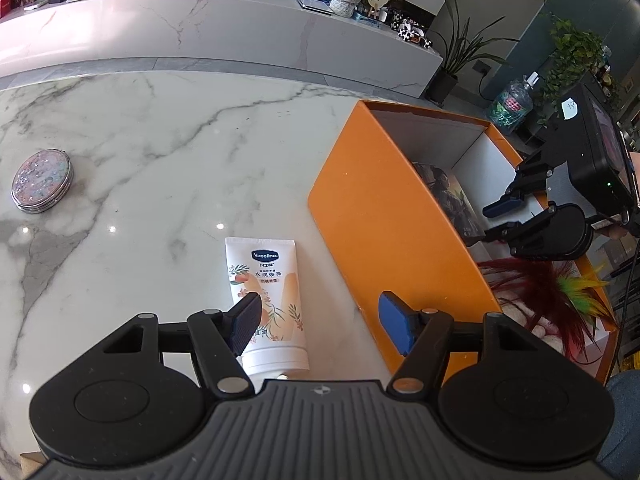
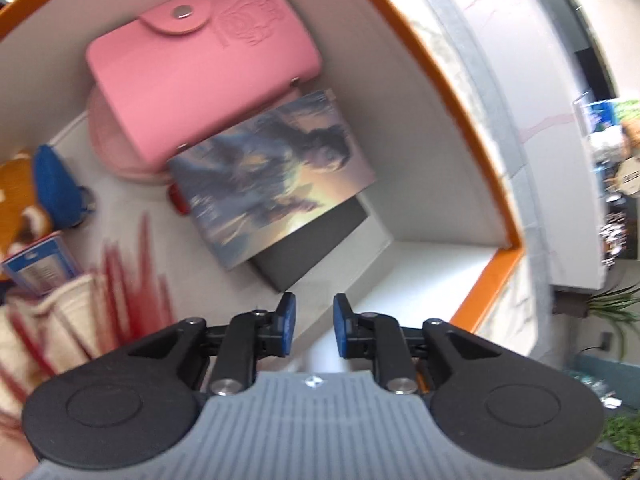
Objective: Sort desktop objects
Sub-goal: 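Open the right tool releasing the picture book onto the black box in the shoebox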
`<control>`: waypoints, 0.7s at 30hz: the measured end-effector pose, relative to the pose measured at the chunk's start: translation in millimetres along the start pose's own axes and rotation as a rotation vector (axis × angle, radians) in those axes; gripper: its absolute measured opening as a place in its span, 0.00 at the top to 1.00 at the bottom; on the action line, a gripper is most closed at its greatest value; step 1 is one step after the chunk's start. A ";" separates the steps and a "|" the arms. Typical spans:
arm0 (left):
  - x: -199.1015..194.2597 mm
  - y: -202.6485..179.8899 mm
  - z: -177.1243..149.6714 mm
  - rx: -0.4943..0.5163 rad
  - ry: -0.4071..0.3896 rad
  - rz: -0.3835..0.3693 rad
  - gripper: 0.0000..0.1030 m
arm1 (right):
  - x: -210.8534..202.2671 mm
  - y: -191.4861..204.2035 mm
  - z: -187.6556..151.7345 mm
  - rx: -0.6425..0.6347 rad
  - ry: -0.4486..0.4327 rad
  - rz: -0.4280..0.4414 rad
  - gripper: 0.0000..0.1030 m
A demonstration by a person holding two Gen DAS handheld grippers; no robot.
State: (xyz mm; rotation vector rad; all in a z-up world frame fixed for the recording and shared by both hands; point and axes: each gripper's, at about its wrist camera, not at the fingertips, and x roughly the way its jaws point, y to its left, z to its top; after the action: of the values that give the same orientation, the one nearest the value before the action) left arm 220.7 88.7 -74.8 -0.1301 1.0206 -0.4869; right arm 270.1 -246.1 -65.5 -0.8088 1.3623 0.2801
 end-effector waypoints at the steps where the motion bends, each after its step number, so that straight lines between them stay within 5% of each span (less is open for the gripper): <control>1: -0.5 -0.4 -0.4 0.003 0.000 -0.002 0.25 | 0.0 0.2 0.1 0.004 0.001 0.029 0.58; 3: -1.4 -0.9 -1.0 0.007 -0.001 -0.004 0.26 | 2.0 2.5 2.5 0.009 -0.009 0.050 0.45; 5: -2.1 -0.1 -1.5 0.005 -0.001 -0.003 0.26 | 6.0 3.3 6.2 0.024 -0.016 0.049 0.44; 9: -1.3 -0.3 -1.1 0.003 -0.002 -0.008 0.26 | 13.2 -3.9 15.1 0.087 -0.041 0.044 0.67; 21: 4.6 -9.0 -4.6 0.011 -0.001 -0.091 0.36 | 2.6 -16.5 18.6 0.281 -0.187 0.053 0.78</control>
State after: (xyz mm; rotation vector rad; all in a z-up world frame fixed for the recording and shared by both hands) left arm 215.8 79.1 -77.9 -0.1675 1.0137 -0.5756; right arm 294.9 -246.2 -62.3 -0.5004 1.2148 0.1944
